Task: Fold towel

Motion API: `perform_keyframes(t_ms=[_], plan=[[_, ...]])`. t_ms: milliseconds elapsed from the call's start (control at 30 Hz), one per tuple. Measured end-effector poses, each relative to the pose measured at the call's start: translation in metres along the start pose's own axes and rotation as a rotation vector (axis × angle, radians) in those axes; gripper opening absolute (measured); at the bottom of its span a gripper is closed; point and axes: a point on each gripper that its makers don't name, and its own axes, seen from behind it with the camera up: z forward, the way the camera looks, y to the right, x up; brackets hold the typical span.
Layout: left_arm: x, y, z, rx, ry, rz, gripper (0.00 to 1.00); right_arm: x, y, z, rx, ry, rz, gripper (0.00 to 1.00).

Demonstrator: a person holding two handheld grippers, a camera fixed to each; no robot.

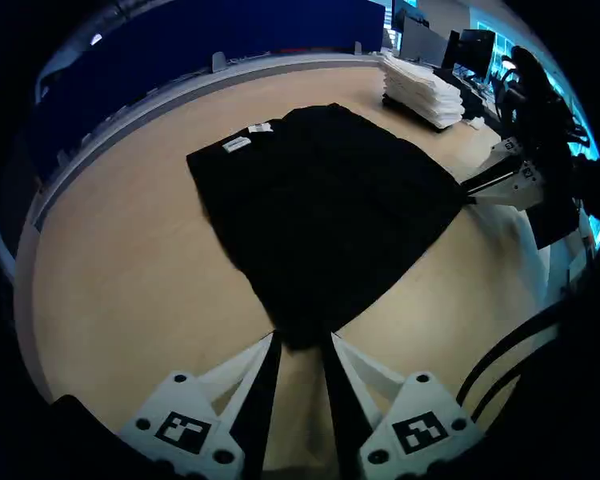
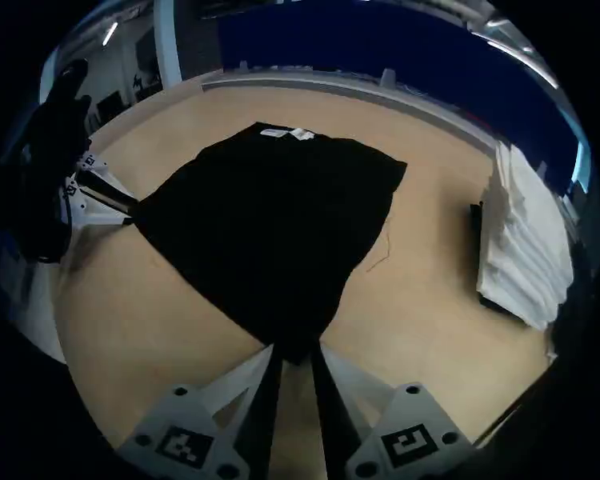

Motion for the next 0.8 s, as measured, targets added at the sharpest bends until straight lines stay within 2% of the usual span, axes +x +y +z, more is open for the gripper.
perform_keyframes(t_ms=[200, 333, 800], plan=[[0.0, -0.003, 0.001, 0.003, -0.002, -0.037, 0.16, 0.001, -0.002, 0.001, -0.003, -0.004, 0.002, 0.22], [0.001, -0.003, 0.001, 0.002, -0.001, -0.052, 0.09, 0.001, -0.004, 0.001, 0.002, -0.007, 0.009, 0.2], [0.001, 0.005, -0.005, -0.025, 0.006, -0.085, 0.08, 0.012, 0.003, -0.004, -0.002, 0.009, 0.028, 0.18]])
